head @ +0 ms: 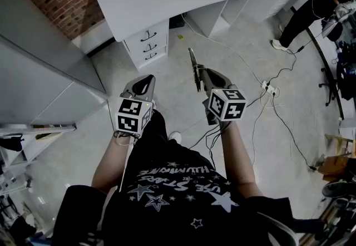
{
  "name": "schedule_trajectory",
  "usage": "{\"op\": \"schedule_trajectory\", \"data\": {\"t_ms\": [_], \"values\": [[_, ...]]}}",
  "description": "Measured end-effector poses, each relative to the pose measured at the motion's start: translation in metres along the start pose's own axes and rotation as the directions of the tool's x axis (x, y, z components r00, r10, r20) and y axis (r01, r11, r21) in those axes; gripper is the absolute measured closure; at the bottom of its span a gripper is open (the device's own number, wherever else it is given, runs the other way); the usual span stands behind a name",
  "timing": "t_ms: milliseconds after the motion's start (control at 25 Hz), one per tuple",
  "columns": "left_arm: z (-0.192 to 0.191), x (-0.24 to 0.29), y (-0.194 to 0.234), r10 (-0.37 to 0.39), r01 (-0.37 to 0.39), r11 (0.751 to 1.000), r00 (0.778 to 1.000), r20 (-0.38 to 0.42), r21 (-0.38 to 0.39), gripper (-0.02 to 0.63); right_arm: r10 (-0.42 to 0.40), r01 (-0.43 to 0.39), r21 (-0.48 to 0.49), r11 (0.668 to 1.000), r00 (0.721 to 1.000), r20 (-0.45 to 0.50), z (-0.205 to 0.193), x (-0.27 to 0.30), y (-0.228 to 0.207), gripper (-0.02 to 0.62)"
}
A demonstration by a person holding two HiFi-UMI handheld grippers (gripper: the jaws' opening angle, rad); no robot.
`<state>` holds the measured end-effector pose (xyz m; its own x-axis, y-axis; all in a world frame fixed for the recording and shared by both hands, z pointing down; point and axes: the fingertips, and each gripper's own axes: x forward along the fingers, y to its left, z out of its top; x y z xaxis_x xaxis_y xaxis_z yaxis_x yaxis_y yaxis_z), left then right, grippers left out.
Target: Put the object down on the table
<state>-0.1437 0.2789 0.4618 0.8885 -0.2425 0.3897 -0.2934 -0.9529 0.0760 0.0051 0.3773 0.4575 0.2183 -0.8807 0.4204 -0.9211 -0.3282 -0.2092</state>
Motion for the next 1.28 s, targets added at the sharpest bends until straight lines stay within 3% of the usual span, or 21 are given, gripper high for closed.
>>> {"op": "schedule_trajectory", "data": {"t_ms": [640, 920, 1280], "values": [[-0.002, 0.018, 0.015, 0.007, -0.008, 1.0, 1.0, -0.021, -0.018, 0.586, -0.017, 0.017, -0.015, 1.0, 1.0, -0.007, 0.007, 0.02, -0.018, 0.583], [0.028, 0.059, 0.048, 0.005, -0.005, 1.0, 1.0, 0.008, -0.015, 0.586, -0.017, 0.018, -0.075, 0.997, 1.0, 0.023, 0.05, 0.055, -0.033, 0.583], [0.087, 0.148, 0.134, -0.027, 0.027, 1.0, 0.999, 0.035, 0.002, 0.586, -0.044, 0.047, -0.089, 0.995, 0.998, 0.033, 0.123, 0.151, -0.055, 0.583]]}}
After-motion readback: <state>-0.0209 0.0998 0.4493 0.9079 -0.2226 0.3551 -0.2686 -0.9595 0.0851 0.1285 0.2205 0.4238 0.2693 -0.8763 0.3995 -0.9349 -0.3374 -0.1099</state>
